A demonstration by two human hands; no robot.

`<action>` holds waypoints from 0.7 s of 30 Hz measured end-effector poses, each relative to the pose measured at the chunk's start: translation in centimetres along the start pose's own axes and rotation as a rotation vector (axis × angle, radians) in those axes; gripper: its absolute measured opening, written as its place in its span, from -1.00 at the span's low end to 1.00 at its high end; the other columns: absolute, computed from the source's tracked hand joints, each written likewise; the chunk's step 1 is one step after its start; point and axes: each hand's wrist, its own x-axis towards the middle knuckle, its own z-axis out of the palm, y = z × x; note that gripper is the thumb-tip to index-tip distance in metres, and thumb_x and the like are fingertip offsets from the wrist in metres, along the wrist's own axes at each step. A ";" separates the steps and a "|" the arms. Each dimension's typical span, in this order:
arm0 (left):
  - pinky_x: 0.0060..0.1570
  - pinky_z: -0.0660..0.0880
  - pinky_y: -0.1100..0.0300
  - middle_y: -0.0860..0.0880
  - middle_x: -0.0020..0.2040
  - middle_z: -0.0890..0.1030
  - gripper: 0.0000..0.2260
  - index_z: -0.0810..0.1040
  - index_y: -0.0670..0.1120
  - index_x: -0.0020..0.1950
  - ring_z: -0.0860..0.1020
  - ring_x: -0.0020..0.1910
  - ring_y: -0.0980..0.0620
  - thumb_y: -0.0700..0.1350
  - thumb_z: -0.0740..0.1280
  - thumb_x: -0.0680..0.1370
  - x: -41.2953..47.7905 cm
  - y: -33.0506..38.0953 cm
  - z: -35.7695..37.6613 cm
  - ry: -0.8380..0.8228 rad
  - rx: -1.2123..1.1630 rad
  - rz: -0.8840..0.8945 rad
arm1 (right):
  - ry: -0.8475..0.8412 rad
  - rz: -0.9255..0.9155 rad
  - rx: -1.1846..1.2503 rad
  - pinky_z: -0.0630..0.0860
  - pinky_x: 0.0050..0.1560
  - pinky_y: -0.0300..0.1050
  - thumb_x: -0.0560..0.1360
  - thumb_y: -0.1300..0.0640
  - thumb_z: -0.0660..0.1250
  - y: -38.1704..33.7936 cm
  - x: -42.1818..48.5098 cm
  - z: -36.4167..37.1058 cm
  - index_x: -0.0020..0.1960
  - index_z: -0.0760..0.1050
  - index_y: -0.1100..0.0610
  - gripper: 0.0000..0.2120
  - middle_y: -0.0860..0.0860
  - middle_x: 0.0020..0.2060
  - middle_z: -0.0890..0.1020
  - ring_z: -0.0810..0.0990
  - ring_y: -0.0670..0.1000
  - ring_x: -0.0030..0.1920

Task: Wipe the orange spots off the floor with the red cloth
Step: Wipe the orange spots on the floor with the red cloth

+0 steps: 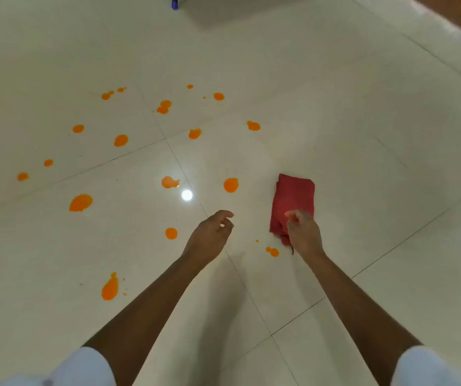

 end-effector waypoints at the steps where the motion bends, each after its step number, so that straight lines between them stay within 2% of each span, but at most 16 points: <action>1: 0.09 0.45 0.11 -0.01 0.12 0.56 -0.75 0.44 -0.05 0.26 0.52 0.06 0.01 -0.12 0.16 0.60 0.0 -0.5 0.4 0.007 0.075 0.015 | -0.015 -0.052 -0.131 0.40 0.20 0.07 0.50 0.24 0.19 0.4 0.8 0.3 0.21 0.48 0.16 -0.70 0.14 0.18 0.49 0.45 0.14 0.20; 4: 0.17 0.39 0.14 0.01 0.31 0.45 -0.66 0.33 -0.04 0.37 0.47 0.20 0.01 -0.06 0.18 0.60 0.7 -2.0 1.4 -0.051 0.333 0.082 | -0.145 -0.160 -0.488 0.20 0.36 0.10 0.57 0.05 0.14 1.1 3.2 0.7 0.43 0.25 0.05 -0.56 0.06 0.41 0.29 0.20 0.12 0.39; 7: 0.23 0.32 0.11 0.03 0.46 0.25 -0.53 0.18 -0.03 0.46 0.36 0.33 0.00 0.02 0.18 0.59 1.0 -3.4 2.8 -0.146 0.475 0.102 | -0.214 -0.233 -0.684 0.09 0.38 0.13 0.59 -0.06 0.06 3.2 4.0 1.1 0.46 0.17 0.00 -0.54 -0.02 0.45 0.23 0.14 0.08 0.42; 9: 0.35 0.22 0.09 0.00 0.52 0.12 -0.46 0.09 -0.05 0.50 0.13 0.48 0.02 0.05 0.19 0.58 1.0 -4.3 3.5 -0.201 0.558 0.118 | -0.220 -0.235 -0.688 0.08 0.37 0.12 0.59 -0.06 0.05 4.8 2.5 0.5 0.44 0.21 -0.01 -0.57 -0.05 0.44 0.25 0.16 0.06 0.41; 12: 0.46 0.00 0.08 -0.05 0.55 -0.06 -0.35 -0.03 -0.10 0.52 -0.12 0.52 -0.01 0.10 0.20 0.56 0.5 -5.8 4.5 -0.286 0.730 0.151 | -0.272 -0.243 -0.552 0.08 0.33 0.06 0.59 -0.08 0.06 7.0 -1.6 -0.7 0.33 0.37 -0.03 -0.64 -0.08 0.35 0.37 0.24 0.02 0.35; 14: 0.48 -0.09 0.05 -0.08 0.55 -0.16 -0.25 -0.12 -0.12 0.52 -0.21 0.51 -0.04 0.17 0.20 0.54 0.4 -6.9 5.1 -0.314 0.821 0.158 | -0.208 -0.285 -0.450 0.05 0.32 0.04 0.52 -0.20 0.00 7.4 -2.6 -0.7 0.30 0.41 -0.04 -0.54 -0.08 0.32 0.40 0.23 0.03 0.36; 16: 0.47 -0.14 0.02 -0.10 0.53 -0.25 -0.17 -0.21 -0.12 0.51 -0.26 0.50 -0.07 0.24 0.21 0.50 0.5 -7.6 5.5 -0.312 0.892 0.170 | -0.104 -0.348 -0.489 -0.02 0.38 0.08 0.43 -0.29 -0.12 7.4 -1.4 0.3 0.41 0.28 -0.09 -0.37 -0.04 0.44 0.26 0.09 0.06 0.45; 18: 0.46 -0.19 0.02 -0.10 0.50 -0.33 -0.10 -0.27 -0.13 0.50 -0.28 0.49 -0.09 0.28 0.21 0.47 0.4 -8.2 5.6 -0.299 0.937 0.173 | -0.116 -0.327 -0.615 -0.05 0.41 0.17 0.43 -0.31 -0.17 8.2 -0.6 1.6 0.49 0.08 -0.12 -0.33 0.01 0.51 0.07 -0.08 0.09 0.50; 19: 0.45 -0.20 0.02 -0.08 0.47 -0.38 -0.08 -0.29 -0.13 0.49 -0.29 0.49 -0.09 0.29 0.22 0.46 0.3 -8.6 5.4 -0.293 0.950 0.174 | -0.103 -0.319 -0.675 0.01 0.41 0.21 0.45 -0.30 -0.16 8.9 -0.9 2.4 0.50 0.04 -0.12 -0.35 0.03 0.52 0.07 -0.08 0.11 0.50; 21: 0.46 -0.21 0.01 -0.05 0.40 -0.44 -0.04 -0.31 -0.13 0.48 -0.30 0.49 -0.08 0.30 0.24 0.44 0.1 -9.4 5.0 -0.293 0.963 0.182 | -0.057 -0.352 -0.694 0.19 0.35 0.25 0.48 -0.23 -0.04 9.6 -3.8 4.4 0.48 0.11 -0.09 -0.41 0.05 0.48 0.19 0.05 0.16 0.48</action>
